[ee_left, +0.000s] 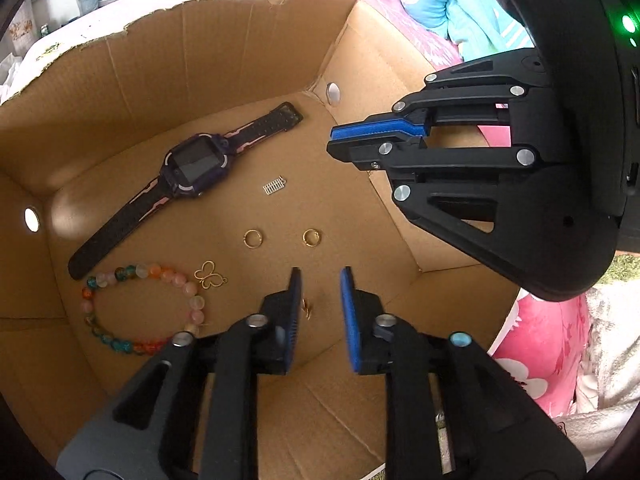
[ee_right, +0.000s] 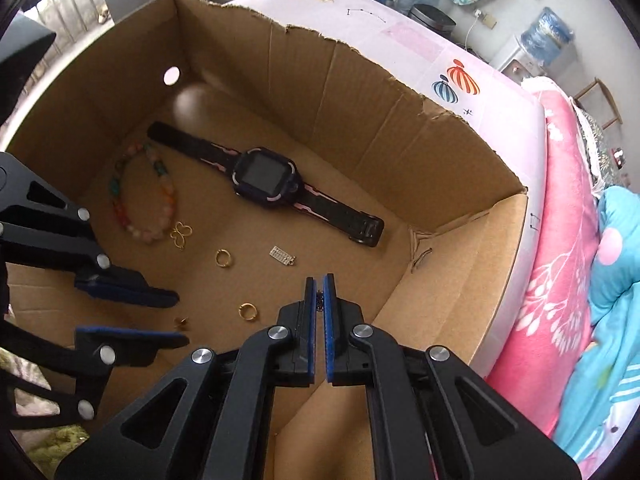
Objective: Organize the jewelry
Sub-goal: 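Withdraw both tools from the box toward the orange bead bracelet, then lower the left tool onto the orange bead bracelet and close it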
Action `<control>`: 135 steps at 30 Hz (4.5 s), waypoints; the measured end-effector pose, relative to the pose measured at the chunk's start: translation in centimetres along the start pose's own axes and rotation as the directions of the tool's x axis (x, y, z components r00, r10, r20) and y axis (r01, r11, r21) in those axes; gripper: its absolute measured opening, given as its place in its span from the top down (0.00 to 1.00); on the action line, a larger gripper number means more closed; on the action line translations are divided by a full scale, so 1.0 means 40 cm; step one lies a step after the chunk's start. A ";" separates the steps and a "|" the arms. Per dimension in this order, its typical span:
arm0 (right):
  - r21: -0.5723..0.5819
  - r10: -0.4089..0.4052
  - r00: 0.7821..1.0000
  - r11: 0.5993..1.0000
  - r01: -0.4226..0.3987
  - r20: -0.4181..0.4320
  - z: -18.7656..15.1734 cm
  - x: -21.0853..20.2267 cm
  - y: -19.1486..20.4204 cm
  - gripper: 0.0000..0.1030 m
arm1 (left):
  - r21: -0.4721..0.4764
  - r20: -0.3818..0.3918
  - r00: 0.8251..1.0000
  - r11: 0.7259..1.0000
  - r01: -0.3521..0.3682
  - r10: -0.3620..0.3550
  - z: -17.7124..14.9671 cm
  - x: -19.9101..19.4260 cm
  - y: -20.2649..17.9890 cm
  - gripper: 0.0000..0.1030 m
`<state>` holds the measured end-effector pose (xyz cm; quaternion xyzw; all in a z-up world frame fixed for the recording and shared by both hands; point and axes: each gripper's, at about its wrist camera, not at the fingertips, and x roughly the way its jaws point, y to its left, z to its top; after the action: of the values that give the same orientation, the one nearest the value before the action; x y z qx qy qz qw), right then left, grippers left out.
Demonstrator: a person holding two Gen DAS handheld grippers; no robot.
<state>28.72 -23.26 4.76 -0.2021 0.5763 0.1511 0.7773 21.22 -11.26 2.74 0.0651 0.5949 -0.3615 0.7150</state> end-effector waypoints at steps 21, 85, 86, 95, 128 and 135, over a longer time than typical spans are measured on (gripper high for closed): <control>0.320 -0.055 0.844 0.937 -0.141 0.533 -0.218 -0.402 -0.045 0.21 | 0.015 0.409 0.903 0.989 -0.149 0.130 -0.191 -0.330 -0.049 0.18; 0.577 0.011 0.993 0.813 -0.079 0.121 -0.514 -0.009 0.212 0.07 | -0.216 0.178 0.877 0.887 -0.408 0.446 -0.443 -0.082 -0.016 0.11; 0.576 0.011 0.992 0.813 -0.080 0.122 -0.513 -0.008 0.211 0.07 | -0.216 0.176 0.876 0.886 -0.410 0.448 -0.444 -0.079 -0.017 0.11; 0.572 0.010 0.991 0.816 -0.086 0.134 -0.512 -0.002 0.207 0.07 | -0.199 0.262 0.873 0.908 -0.368 0.411 -0.488 -0.100 -0.031 0.11; 0.475 0.000 0.962 0.870 -0.135 0.273 -0.496 -0.042 0.209 0.41 | -0.030 0.290 0.893 0.936 -0.350 0.344 -0.498 -0.009 -0.062 0.85; 0.405 0.011 0.969 0.907 -0.113 0.246 -0.477 -0.034 0.224 0.66 | -0.062 0.297 0.903 0.950 -0.305 0.309 -0.495 -0.021 -0.036 0.92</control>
<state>8.22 -24.77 -0.02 0.0061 0.5042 0.0727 0.8605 4.41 -1.58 -1.66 0.0966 0.4629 -0.2459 0.8461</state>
